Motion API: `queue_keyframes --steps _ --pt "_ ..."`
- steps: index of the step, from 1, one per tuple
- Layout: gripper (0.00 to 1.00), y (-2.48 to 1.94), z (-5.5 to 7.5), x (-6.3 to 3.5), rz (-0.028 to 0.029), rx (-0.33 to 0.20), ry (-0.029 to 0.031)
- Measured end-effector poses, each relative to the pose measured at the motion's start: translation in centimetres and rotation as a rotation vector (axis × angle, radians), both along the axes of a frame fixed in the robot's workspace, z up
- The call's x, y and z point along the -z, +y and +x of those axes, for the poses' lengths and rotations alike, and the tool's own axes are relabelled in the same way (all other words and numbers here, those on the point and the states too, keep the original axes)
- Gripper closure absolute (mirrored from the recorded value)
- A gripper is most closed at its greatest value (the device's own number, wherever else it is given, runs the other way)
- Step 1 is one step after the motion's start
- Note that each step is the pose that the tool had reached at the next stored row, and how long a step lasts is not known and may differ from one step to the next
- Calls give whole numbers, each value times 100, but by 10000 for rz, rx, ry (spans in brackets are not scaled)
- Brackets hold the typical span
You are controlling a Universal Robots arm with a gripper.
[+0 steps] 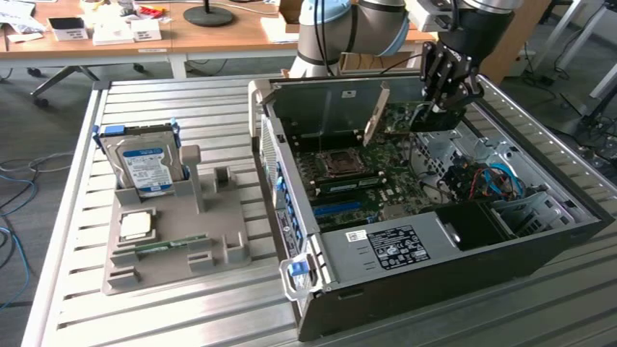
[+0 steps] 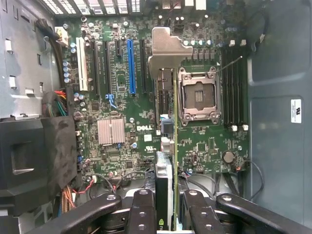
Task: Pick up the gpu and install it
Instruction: 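Insert the gpu into the slot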
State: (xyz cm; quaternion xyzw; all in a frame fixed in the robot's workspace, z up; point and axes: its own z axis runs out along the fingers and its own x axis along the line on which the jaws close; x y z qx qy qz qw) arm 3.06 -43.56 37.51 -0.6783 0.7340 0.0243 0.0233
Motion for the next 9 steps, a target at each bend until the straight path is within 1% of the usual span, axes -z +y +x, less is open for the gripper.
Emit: queue_keyframes --steps 3,7,9 --pt "73 0 -3 1 1 0 0" --pt "73 -1 -51 10 4 -6 -1" --pt "73 -1 -54 10 2 -8 0"
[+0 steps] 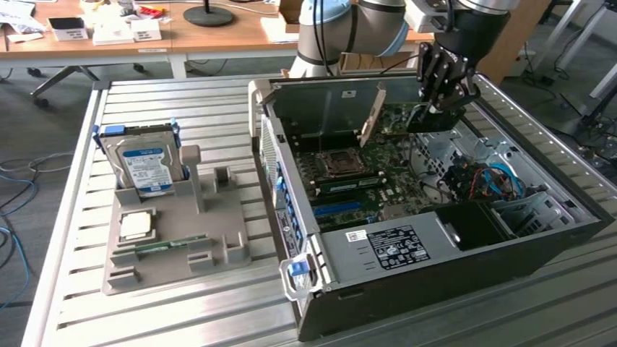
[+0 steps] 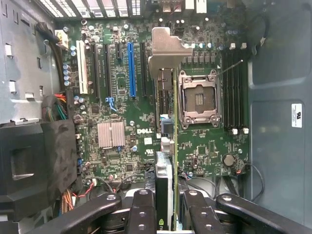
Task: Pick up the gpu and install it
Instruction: 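Insert the gpu into the slot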
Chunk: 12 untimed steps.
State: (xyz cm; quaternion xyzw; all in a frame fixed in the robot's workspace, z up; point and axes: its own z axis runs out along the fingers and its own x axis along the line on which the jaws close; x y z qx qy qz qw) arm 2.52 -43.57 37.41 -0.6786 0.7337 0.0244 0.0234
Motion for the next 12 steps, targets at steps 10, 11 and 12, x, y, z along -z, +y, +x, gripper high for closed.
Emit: queue_keyframes --steps 10,11,12 --pt "73 0 -5 53 -2 -4 1" --pt "73 0 -6 55 1 -3 0" --pt "73 1 -6 55 1 -3 0"
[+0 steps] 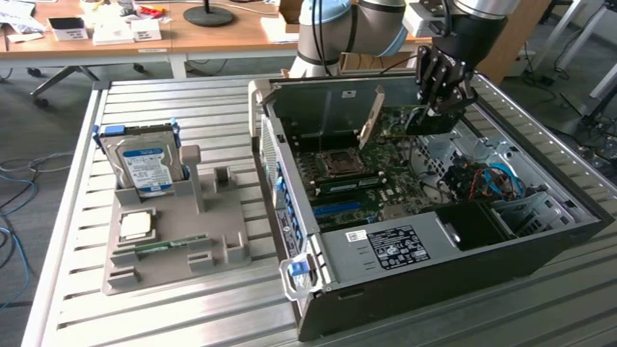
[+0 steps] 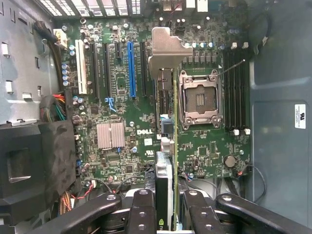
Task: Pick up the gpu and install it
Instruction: 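Insert the gpu into the slot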
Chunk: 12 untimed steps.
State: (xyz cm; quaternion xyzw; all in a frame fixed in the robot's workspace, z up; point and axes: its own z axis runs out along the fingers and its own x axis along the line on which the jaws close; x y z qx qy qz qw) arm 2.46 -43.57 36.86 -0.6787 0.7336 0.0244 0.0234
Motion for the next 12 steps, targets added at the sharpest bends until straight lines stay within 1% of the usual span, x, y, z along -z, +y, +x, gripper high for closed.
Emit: queue_keyframes --steps 12 --pt "73 0 -9 22 0 0 0"
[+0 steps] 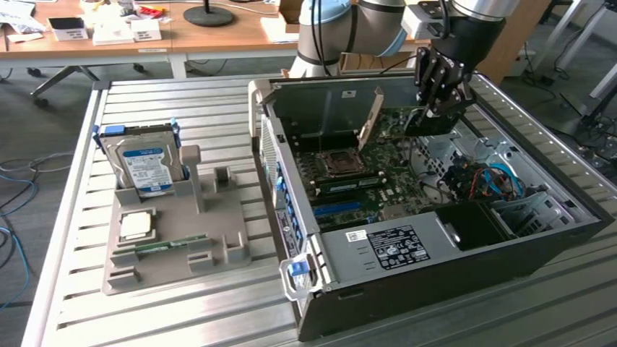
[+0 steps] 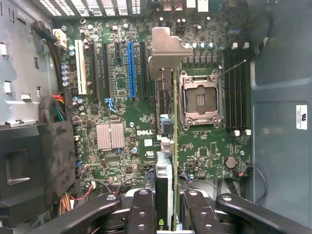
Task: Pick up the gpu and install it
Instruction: 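Insert the gpu into the slot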
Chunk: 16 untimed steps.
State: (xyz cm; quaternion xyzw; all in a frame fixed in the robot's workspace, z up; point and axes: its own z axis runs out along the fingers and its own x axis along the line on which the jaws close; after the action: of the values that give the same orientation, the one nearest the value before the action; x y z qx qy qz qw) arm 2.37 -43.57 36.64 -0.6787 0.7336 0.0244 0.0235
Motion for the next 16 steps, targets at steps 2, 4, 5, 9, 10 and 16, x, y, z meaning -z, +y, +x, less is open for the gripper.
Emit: queue_keyframes --steps 2,4,5,9,10,16 --pt "73 0 0 0 0 0 0" --pt "73 0 0 0 0 0 0" --pt "73 0 0 0 0 0 0" --pt "73 0 -10 3 1 3 0" --pt "73 0 -14 5 2 1 0" --pt "73 0 -58 13 1 1 0"
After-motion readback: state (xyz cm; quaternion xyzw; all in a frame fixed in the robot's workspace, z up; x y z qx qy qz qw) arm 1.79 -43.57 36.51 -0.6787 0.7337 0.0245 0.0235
